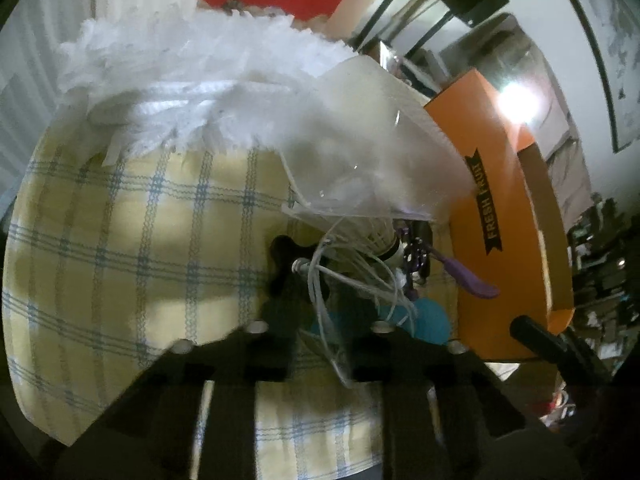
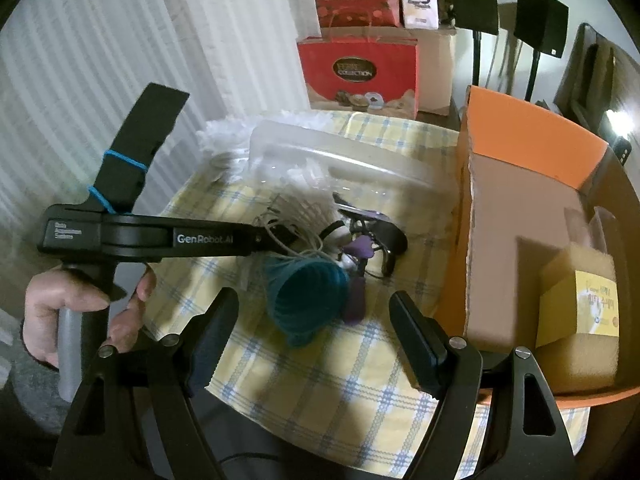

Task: Organize objects
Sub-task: 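Grasp the white earphone cable with the left gripper, then grasp the black star-shaped knob with the right gripper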

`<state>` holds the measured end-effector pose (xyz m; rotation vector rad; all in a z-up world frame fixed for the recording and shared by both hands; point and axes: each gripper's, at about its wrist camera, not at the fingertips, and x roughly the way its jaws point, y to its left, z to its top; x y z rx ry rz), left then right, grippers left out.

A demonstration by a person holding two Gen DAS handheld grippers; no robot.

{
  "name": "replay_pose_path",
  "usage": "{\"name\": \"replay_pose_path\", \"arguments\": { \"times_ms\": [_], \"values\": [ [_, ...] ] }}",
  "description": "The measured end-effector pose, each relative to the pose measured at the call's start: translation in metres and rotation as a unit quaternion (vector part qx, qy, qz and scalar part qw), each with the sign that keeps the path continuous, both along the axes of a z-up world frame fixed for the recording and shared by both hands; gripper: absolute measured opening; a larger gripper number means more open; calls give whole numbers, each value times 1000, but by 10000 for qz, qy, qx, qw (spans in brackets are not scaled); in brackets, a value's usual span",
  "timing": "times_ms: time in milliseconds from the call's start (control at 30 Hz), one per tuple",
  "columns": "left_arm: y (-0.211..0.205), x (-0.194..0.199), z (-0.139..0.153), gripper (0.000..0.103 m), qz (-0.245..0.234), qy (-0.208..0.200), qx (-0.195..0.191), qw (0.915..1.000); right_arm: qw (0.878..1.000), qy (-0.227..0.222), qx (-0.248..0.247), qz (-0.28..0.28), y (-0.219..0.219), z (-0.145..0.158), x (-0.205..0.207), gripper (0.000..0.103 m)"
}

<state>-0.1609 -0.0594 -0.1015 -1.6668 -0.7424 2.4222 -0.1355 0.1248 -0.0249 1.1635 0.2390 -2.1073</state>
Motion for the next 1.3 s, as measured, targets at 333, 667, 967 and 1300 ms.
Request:
{"name": "replay_pose_path", "arguments": {
  "times_ms": [333, 667, 967, 1300],
  "values": [
    [-33, 26, 40, 3, 183, 609, 264, 9976, 10000, -27, -21, -17, 0, 0, -1, 79],
    [-75, 54, 89, 3, 571, 1164, 107, 9915, 10000, 39, -34, -27, -5, 6, -3, 79],
    [-90, 74, 89, 3, 744, 1200, 51, 9900, 9997, 32, -139, 208, -32, 14, -13, 77],
    [-98, 80, 94, 3, 841, 1281, 24, 9882, 9971, -705, 211, 212, -92, -30, -41, 60]
  ]
}}
